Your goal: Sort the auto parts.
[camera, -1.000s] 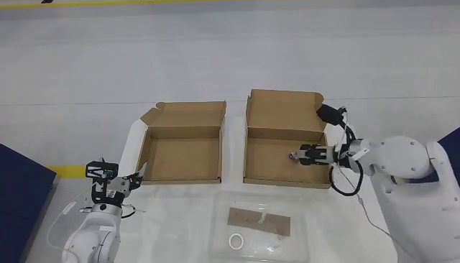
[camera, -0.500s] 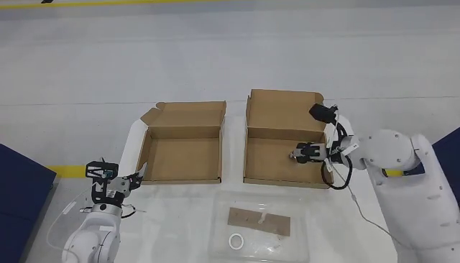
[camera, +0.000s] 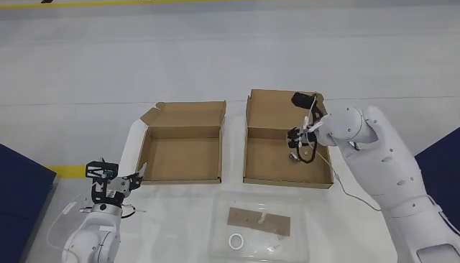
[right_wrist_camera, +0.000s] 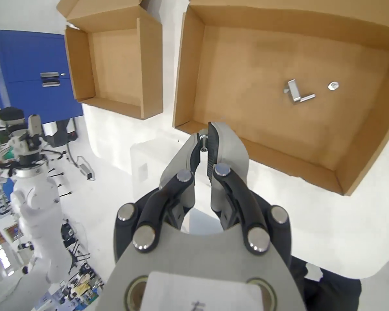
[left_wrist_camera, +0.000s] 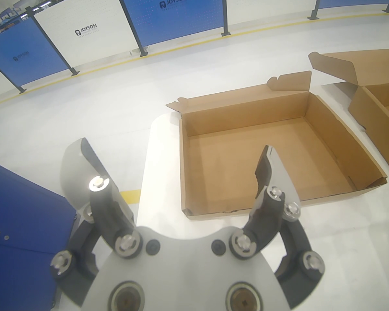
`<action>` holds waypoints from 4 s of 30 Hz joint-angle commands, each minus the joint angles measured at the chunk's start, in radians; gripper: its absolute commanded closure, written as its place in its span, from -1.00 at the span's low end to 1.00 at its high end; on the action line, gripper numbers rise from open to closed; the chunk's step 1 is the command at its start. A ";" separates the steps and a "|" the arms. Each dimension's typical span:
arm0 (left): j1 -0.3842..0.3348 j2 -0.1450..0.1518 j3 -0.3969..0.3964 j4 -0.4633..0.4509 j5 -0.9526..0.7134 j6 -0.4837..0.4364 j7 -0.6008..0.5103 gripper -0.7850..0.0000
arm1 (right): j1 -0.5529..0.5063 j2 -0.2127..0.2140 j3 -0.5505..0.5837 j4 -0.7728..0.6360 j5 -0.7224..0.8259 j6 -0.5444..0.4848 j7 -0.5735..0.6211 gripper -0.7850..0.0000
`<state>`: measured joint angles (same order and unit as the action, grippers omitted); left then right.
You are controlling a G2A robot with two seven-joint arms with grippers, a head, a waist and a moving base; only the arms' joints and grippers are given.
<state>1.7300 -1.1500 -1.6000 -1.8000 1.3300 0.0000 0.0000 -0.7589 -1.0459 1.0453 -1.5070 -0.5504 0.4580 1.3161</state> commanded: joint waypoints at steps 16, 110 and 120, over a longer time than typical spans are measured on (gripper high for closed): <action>0.000 0.000 0.000 0.000 0.000 0.000 0.000 -1.00 | 0.193 -0.142 -0.318 0.456 0.041 0.005 -0.157 1.00; 0.000 0.000 0.000 0.000 0.000 0.000 0.000 -1.00 | -0.454 0.052 0.443 -0.021 0.915 -0.661 0.220 -1.00; 0.000 0.000 0.000 0.000 0.000 0.000 0.000 -1.00 | -0.458 0.056 0.440 -0.026 0.927 -0.671 0.220 -1.00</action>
<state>1.7300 -1.1500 -1.6000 -1.8000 1.3300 0.0000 0.0000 -1.2165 -0.9898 1.4849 -1.5326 0.3765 -0.2128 1.5359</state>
